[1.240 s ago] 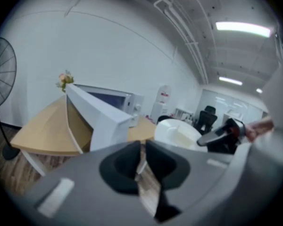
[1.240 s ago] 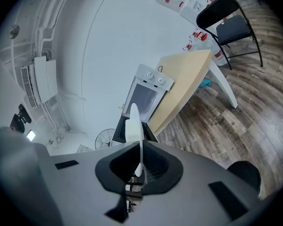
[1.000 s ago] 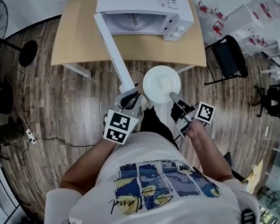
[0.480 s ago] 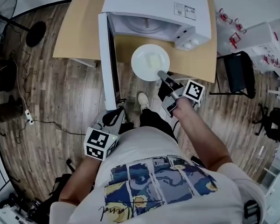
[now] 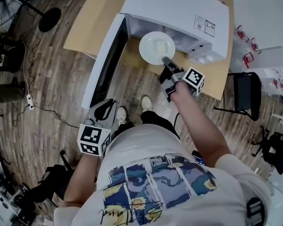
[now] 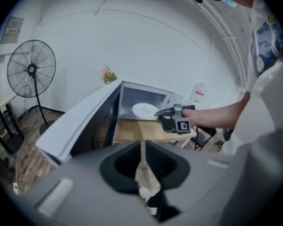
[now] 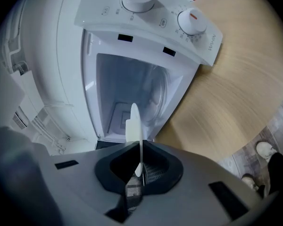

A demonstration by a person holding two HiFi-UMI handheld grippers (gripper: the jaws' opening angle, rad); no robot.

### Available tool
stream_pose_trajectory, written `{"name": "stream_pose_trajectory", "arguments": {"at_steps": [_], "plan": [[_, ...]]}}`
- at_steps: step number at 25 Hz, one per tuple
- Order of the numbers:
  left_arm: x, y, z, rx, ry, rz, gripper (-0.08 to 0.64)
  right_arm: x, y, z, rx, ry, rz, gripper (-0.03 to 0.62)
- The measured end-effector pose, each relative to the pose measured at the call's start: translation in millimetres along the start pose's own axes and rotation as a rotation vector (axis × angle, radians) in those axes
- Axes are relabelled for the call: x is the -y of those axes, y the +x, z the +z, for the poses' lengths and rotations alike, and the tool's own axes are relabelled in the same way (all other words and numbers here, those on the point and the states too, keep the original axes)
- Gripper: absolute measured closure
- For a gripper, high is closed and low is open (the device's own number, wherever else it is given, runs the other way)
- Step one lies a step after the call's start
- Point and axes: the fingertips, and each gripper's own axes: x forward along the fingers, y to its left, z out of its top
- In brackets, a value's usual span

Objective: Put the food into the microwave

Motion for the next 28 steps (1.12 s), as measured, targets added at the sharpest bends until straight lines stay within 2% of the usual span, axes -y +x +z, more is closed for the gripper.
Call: {"name": "stream_pose_trajectory", "arguments": {"at_steps": [4, 9, 22, 28], "plan": [[-13.4, 3.4, 8.1, 0.008, 0.001, 0.035, 0.522, 3.0, 19.3, 9.5, 0.002, 0.003, -0.005, 0.578], [-18.1, 11.1, 15.7, 0.006, -0.009, 0.039, 0.522, 11.3, 33.7, 26.1, 0.029, 0.024, -0.021, 0.578], [-18.1, 34.4, 40.3, -0.004, -0.005, -0.005, 0.522, 32.4, 62.6, 62.2, 0.163, 0.147, -0.05, 0.578], [-16.8, 41.5, 51.6, 0.001, 0.003, -0.035, 0.522, 31.4, 74.8, 70.4, 0.215, 0.16, -0.063, 0.578]]}}
